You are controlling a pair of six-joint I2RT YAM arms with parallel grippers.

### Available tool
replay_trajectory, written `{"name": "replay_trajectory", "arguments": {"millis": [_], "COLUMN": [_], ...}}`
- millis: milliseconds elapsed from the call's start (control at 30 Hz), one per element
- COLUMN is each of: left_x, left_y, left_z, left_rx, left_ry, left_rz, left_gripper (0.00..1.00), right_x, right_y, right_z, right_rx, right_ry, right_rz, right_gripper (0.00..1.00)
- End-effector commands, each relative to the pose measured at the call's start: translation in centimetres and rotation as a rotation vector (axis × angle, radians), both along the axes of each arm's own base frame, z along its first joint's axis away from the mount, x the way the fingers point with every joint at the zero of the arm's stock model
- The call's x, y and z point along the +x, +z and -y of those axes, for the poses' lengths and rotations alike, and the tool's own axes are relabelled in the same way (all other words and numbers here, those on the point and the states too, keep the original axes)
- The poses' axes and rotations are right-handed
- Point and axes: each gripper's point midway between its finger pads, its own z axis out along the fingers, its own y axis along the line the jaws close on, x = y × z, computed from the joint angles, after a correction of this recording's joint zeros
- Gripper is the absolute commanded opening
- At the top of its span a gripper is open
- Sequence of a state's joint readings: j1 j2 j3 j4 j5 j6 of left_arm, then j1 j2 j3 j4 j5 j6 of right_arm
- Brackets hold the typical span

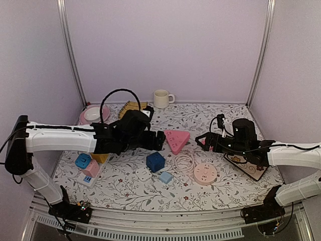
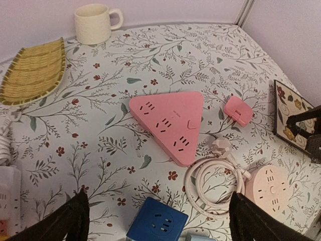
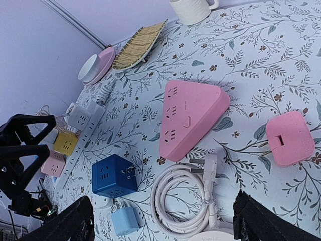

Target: Pull the plug off the socket

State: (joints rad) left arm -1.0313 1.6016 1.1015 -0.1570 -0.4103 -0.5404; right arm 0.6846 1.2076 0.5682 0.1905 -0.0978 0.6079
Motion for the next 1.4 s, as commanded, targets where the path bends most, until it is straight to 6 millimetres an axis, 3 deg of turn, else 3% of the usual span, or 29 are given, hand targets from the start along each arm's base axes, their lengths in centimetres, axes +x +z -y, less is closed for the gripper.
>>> {"name": "replay_trajectory", "arguments": {"millis": [0,167,433,600,667,800,900,1067,1167,1367], "left_x": [-0.6,-0.6,-0.9,-0.9,-0.5,0.1,0.4,0.9,1.1,1.2], "left_y": [1.1,2.9,3.5,2.6,1.8,-0.1,-1.4,-3.5,-4.5,-5.3], "left_z": [-4.4,-10.6,-22.1,-26.3,-27.2,-26.6,-26.4,-26.0,-25.8,-24.6], "left_rx": [0.027,0.005,-0.057,-0.101,-0.112,-0.140,-0.125,-0.071,-0.043,-0.015], "left_ry": [0.113,0.278,0.579,0.641,0.653,0.596,0.586,0.567,0.559,0.523], "left_rz": [0.034,0.062,0.078,0.061,0.041,0.005,-0.015,-0.041,-0.059,-0.076], "left_gripper": [0.97,0.97,0.97,0.97,0.97,0.94,0.87,0.67,0.61,0.45], "right_x": [-0.3,-0.9,-1.5,-1.7,-1.8,-1.9,-2.0,-2.0,-2.1,-2.0], "right_y": [0.3,0.7,0.7,0.4,0.2,0.0,-0.1,-0.6,-1.0,-1.5], "right_z": [-0.6,-2.2,-4.6,-5.9,-6.2,-6.7,-6.7,-6.6,-6.6,-6.8], "right_rx": [-0.001,-0.002,-0.017,-0.024,-0.028,-0.033,-0.035,-0.047,-0.053,-0.058], "right_ry": [0.001,0.032,0.074,0.094,0.097,0.105,0.105,0.101,0.101,0.104], "right_rz": [0.007,0.010,0.004,-0.005,-0.009,-0.013,-0.013,-0.018,-0.027,-0.037], "right_gripper": [0.99,0.99,0.99,0.99,0.99,0.99,0.99,0.99,0.99,0.99]}}
